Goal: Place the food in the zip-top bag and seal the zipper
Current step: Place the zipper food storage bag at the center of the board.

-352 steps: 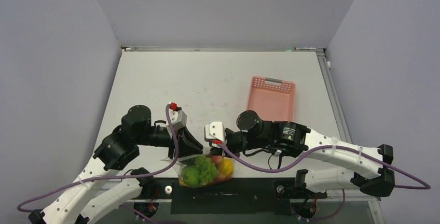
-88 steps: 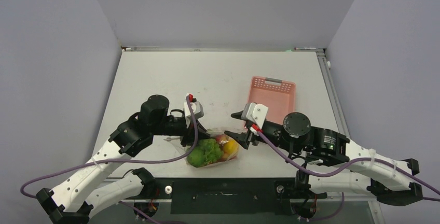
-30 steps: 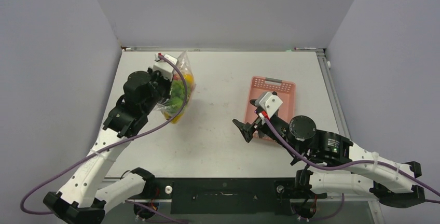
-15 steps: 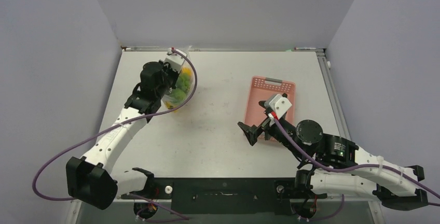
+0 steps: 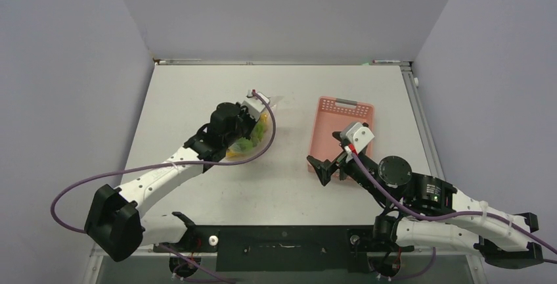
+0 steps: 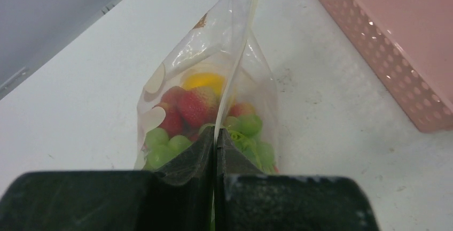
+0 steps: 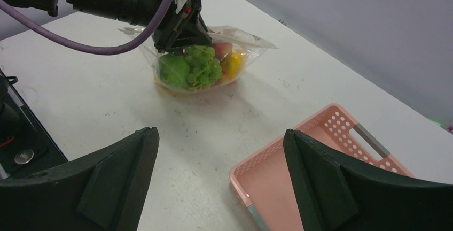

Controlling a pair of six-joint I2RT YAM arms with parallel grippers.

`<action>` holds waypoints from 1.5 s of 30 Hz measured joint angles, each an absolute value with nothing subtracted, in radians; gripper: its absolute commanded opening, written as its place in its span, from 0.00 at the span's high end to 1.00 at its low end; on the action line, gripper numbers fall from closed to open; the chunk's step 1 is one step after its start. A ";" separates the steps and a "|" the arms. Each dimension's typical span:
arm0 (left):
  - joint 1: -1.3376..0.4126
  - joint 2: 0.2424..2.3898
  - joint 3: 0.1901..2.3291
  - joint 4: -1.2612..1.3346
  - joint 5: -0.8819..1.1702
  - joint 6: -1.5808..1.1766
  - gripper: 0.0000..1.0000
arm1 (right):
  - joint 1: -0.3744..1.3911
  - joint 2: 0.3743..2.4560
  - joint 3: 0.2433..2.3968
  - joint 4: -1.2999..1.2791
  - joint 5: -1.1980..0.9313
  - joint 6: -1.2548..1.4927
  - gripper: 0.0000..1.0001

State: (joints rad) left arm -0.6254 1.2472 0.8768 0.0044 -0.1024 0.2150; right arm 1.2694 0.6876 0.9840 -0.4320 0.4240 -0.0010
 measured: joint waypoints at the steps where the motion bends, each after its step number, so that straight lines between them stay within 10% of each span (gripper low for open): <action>1: -0.638 1.245 0.870 0.004 -0.101 0.204 1.00 | 1.269 0.684 0.978 -0.438 0.426 0.006 0.10; 9: -0.682 1.174 0.773 0.015 -0.092 0.074 0.94 | 1.269 0.682 0.974 -0.453 0.439 0.024 0.10; 29: -0.787 0.861 0.619 -0.060 -0.065 -0.236 0.37 | 1.264 0.814 0.933 -0.488 0.555 0.174 0.10; 30: -0.787 0.842 0.619 -0.070 -0.067 -0.244 0.07 | 1.264 0.825 0.933 -0.489 0.561 0.182 0.10; 31: -0.788 0.827 0.620 -0.081 -0.068 -0.251 0.01 | 1.264 0.836 0.933 -0.490 0.566 0.193 0.10; 45: -0.788 0.890 0.844 -0.413 -0.136 -0.284 0.04 | 1.252 1.061 0.992 -0.585 0.667 0.405 0.10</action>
State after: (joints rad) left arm -0.7883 0.8902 0.8440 -0.4133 -0.1360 -0.2840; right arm 1.2518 1.0615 0.9924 -0.5850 0.6666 0.4053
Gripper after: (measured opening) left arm 0.962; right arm 0.898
